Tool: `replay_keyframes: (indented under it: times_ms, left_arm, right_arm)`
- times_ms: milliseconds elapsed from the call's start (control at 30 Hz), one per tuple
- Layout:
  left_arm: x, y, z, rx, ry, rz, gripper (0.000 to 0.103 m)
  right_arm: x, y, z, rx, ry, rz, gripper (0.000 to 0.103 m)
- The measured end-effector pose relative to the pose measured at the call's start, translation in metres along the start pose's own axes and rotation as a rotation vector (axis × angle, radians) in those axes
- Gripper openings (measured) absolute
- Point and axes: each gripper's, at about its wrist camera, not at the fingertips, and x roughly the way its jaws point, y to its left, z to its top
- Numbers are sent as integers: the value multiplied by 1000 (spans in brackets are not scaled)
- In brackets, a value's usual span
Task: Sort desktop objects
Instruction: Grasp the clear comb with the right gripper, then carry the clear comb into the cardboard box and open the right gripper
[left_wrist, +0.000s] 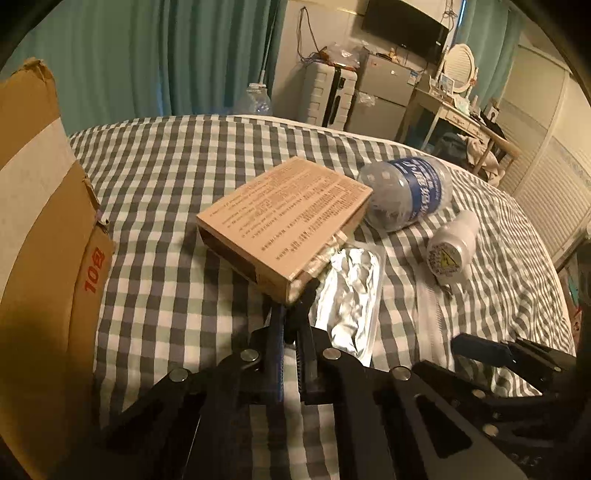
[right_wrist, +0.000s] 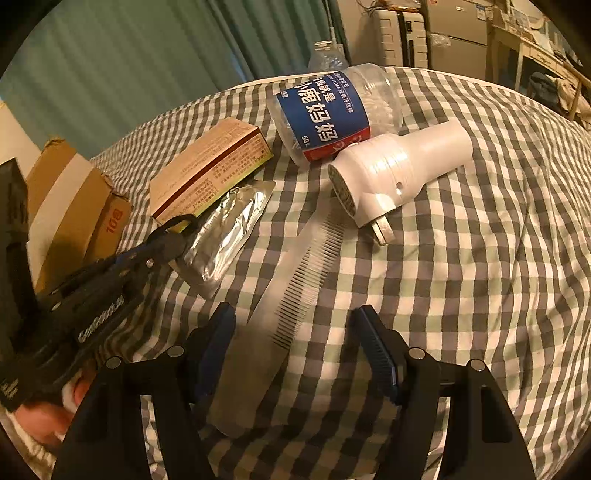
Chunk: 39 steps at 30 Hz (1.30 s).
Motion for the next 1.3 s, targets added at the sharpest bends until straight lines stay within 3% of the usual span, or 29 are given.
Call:
replay_keyframes:
  times_ms: [33, 67, 100, 167, 300, 600, 867, 1300]
  left_arm:
    - [-1, -1, -1, 4, 1, 2, 5]
    - [-2, -3, 0, 4, 4, -1, 5]
    - [-3, -5, 0, 6, 6, -2, 5]
    - [-5, -8, 0, 10, 12, 2, 5]
    - [-18, -7, -1, -6, 4, -6, 5]
    - [-41, -15, 3, -42, -18, -34, 5]
    - [-72, -30, 4, -5, -58, -41, 5]
    - [-139, -33, 17, -2, -135, -36, 5]
  right_arm:
    - [1, 3, -1, -13, 4, -34, 63]
    - [3, 6, -1, -33, 9, -66, 53]
    - [3, 8, -1, -46, 10, -80, 42]
    - [3, 12, -2, -57, 14, -82, 30]
    - [-10, -4, -8, -29, 33, -22, 26]
    - [-45, -31, -25, 57, 41, -1, 26]
    - [-63, -27, -31, 58, 36, 17, 26]
    - [-125, 9, -23, 28, -71, 71, 26]
